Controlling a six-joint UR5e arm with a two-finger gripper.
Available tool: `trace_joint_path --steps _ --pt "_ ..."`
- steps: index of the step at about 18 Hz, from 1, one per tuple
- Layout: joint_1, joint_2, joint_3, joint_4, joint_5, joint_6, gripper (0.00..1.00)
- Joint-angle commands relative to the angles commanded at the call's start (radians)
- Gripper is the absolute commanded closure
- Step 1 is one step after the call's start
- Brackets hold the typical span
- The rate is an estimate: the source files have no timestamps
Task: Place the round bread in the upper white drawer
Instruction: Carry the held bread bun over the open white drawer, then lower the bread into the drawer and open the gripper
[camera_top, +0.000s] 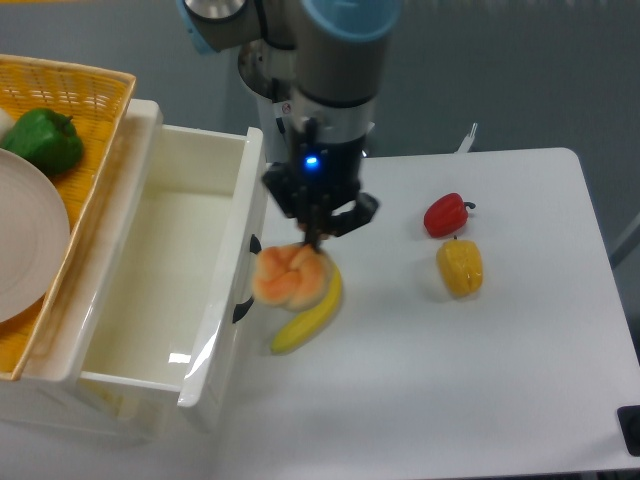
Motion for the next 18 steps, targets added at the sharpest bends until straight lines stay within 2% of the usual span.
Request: trace_joint_path --steps 6,9,14,17,18 --pt "-0.068 0.002 -0.044 0.0 0.0 -0.018 1.0" --pt "-0.092 0.002 -0.046 0.006 -0.003 -0.031 0.99" --pt "-0.104 0.003 -0.046 0.015 -0.047 -0.028 0.75" --pt "-0.104 0.003 -0.048 0.015 -0.064 -0.023 0.54" --pt "-0.104 0.003 -0.048 0.017 -0.066 -0.023 0.43"
